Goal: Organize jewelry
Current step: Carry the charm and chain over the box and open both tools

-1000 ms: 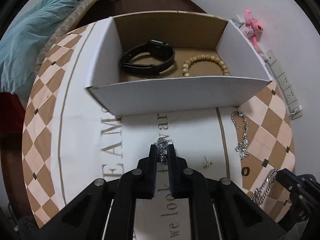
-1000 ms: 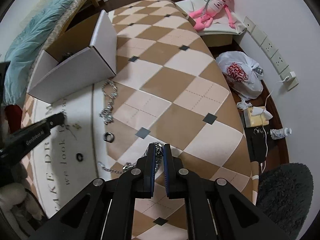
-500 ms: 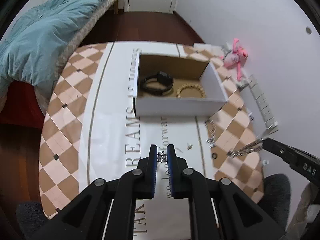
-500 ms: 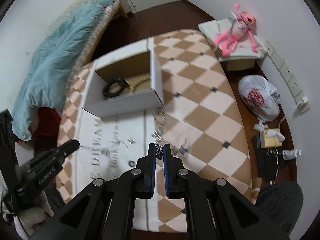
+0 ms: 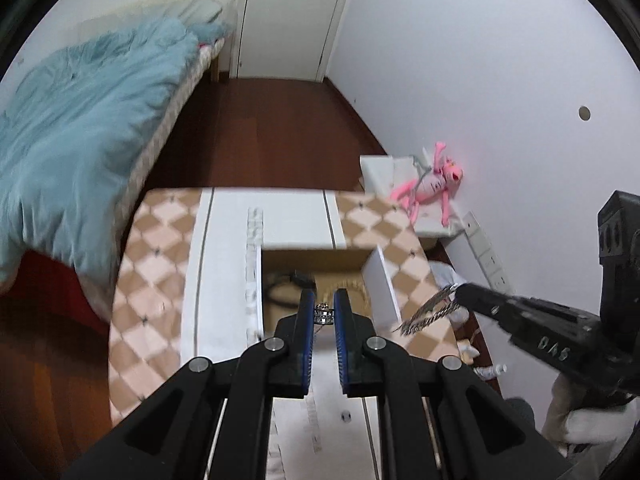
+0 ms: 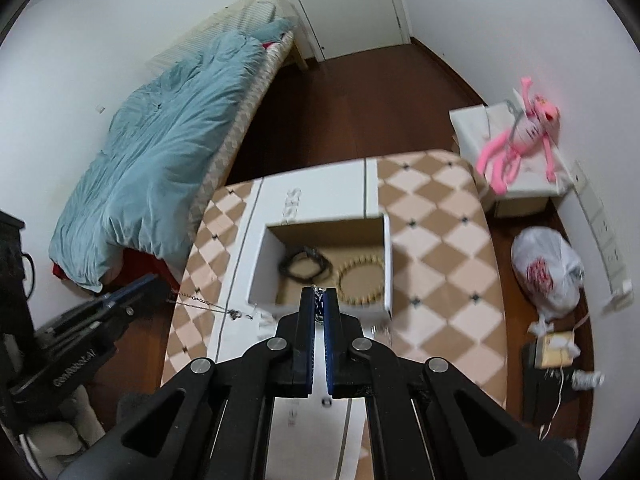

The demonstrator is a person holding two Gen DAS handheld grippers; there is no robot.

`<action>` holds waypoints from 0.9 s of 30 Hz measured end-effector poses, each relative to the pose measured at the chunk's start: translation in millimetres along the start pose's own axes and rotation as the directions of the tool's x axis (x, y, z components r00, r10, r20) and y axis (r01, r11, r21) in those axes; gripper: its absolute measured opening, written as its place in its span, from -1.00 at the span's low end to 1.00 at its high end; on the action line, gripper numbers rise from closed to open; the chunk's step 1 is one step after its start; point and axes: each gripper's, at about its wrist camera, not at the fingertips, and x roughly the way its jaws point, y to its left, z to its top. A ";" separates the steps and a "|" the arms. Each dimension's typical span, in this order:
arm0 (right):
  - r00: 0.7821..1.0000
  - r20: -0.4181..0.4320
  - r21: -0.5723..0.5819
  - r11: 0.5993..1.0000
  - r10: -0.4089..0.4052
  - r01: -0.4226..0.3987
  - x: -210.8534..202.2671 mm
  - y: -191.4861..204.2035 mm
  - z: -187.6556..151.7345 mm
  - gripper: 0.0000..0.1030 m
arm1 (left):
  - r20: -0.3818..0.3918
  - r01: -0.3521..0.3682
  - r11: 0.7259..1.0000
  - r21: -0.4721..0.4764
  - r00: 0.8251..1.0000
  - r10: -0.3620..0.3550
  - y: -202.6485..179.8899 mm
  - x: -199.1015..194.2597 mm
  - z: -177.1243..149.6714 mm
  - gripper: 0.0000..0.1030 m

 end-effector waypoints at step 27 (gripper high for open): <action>0.950 -0.307 -0.003 0.998 -0.064 0.066 169.2 -33.8 77.0 -0.90 | -0.284 -0.189 0.981 -0.046 0.944 0.169 37.1 134.5 19.5 0.66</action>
